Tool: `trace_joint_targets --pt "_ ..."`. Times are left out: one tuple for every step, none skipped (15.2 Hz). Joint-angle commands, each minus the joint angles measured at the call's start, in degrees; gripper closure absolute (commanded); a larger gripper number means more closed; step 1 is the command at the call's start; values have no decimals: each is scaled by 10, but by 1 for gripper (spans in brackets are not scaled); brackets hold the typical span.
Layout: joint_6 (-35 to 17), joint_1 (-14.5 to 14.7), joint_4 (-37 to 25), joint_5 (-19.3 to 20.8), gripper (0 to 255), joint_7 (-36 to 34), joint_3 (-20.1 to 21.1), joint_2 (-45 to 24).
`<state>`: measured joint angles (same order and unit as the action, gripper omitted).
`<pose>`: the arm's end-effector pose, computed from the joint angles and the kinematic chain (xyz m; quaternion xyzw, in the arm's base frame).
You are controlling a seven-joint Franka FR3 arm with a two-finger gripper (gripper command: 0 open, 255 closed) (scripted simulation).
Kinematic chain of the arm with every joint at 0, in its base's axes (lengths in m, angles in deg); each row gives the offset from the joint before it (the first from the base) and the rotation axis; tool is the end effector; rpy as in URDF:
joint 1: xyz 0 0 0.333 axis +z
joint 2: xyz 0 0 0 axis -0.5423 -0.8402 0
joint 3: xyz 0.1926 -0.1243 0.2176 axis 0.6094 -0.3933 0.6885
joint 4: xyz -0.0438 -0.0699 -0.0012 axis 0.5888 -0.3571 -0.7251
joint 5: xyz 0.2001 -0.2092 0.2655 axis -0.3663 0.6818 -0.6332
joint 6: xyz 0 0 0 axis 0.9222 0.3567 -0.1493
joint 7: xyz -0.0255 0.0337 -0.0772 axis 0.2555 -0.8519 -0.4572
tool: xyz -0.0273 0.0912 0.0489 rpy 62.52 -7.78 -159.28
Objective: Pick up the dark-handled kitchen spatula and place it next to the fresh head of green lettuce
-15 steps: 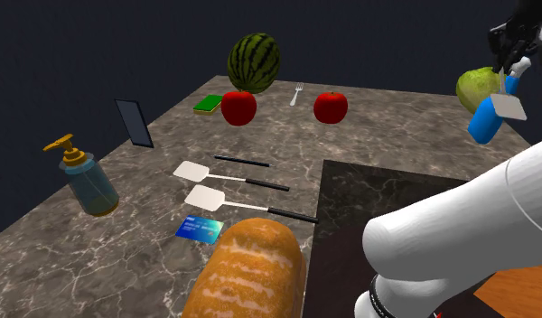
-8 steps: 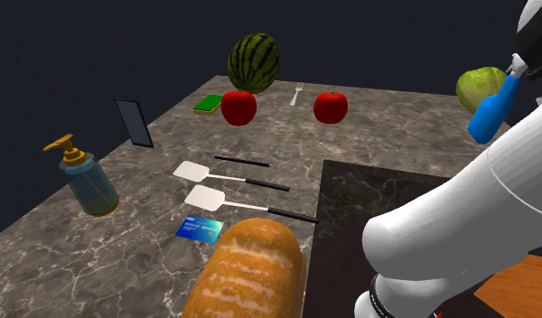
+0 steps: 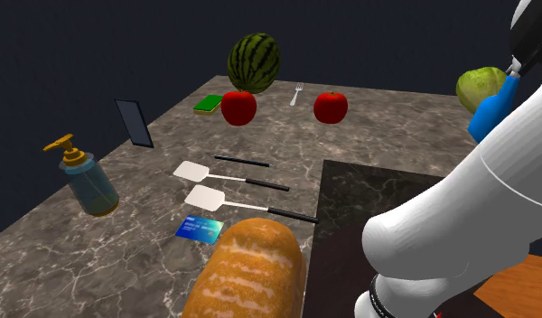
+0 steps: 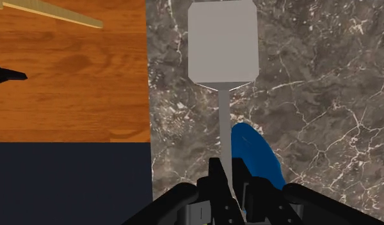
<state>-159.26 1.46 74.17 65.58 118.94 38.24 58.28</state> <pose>0.0151 -0.5197 0.6420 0.8990 -0.4367 0.0299 0.0141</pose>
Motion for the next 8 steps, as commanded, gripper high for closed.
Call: trace_joint_targets --pt "-16 0 19 3 255 -4 2 4" --pt "-24 -1 28 5 255 -5 3 6" --pt "-32 -2 38 7 255 -7 3 9" --pt "-39 -2 47 9 255 -8 4 11" --pt "-47 -3 57 10 255 -9 4 14" --pt "-55 -4 66 12 255 -10 5 16" --pt "-62 -4 75 13 255 -11 5 17" --pt "-70 -5 84 15 255 -12 5 19"
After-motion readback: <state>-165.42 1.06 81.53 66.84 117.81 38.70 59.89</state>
